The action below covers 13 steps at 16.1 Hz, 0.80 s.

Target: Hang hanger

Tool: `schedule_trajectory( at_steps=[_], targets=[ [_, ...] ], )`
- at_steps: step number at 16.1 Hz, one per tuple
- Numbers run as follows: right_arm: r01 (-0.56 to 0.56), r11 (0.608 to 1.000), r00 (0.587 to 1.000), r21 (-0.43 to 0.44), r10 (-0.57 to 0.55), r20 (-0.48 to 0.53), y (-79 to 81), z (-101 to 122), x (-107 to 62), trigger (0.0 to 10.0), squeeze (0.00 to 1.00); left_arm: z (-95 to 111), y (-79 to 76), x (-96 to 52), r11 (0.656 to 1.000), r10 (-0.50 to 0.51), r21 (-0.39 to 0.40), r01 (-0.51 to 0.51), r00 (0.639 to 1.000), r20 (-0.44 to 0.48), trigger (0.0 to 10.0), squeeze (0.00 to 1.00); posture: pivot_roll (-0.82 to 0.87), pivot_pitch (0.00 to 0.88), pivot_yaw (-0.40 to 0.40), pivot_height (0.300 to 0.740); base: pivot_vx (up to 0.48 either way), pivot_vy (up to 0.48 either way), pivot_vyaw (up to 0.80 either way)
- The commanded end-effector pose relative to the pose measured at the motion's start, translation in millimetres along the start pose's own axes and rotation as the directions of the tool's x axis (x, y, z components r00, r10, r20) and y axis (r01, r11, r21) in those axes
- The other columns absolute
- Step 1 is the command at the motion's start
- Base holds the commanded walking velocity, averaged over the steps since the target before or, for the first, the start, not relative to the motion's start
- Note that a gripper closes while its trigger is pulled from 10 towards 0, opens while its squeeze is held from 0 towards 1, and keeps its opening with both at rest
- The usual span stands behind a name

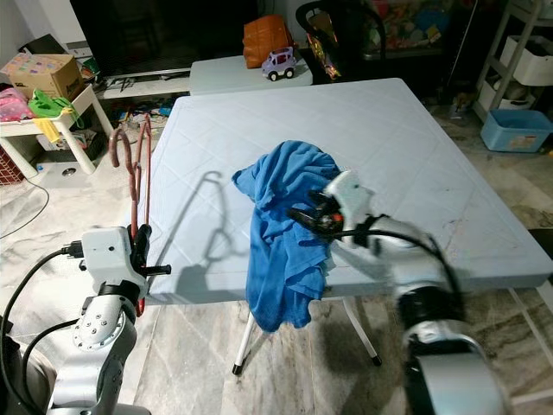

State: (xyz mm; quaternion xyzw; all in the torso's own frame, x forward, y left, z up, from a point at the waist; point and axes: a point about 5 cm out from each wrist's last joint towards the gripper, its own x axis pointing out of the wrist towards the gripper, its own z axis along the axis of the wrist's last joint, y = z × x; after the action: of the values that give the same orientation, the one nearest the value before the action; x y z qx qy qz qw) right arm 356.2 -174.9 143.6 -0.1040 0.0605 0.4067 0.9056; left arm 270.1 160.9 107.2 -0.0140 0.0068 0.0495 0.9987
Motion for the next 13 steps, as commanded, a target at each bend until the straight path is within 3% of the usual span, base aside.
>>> schedule_trajectory(
  at_steps=[1,3,9,13],
  targets=[
    [-0.063,0.998,0.998,0.017,0.063,0.003,3.4,2,-2.7,10.0,1.00,-7,1.2,-0.6,1.000,-0.004,-0.002,0.004,0.999,-0.037,10.0,0.00,-0.02,0.000,0.081,0.740,0.000,0.000,0.00],
    [-0.164,0.986,0.985,0.021,0.164,-0.047,15.3,-5,-10.1,10.0,1.00,-8,1.4,-1.0,1.000,-0.003,-0.004,0.002,0.999,-0.041,10.0,0.00,-0.02,0.000,0.085,0.740,0.000,0.000,0.00],
    [-0.233,0.971,0.960,0.049,0.238,-0.148,31.9,-19,-18.7,10.0,1.00,-9,0.2,-0.8,1.000,-0.010,-0.010,0.009,0.999,-0.050,10.0,0.00,-0.03,0.000,0.089,0.740,0.000,0.000,0.00],
    [-0.144,0.989,0.974,-0.010,0.140,-0.177,30.8,-19,-9.4,10.0,1.00,-10,-1.2,-0.4,1.000,-0.013,-0.016,0.012,0.999,-0.052,10.0,0.00,-0.03,0.000,0.088,0.740,0.000,0.000,0.00]
  ],
)
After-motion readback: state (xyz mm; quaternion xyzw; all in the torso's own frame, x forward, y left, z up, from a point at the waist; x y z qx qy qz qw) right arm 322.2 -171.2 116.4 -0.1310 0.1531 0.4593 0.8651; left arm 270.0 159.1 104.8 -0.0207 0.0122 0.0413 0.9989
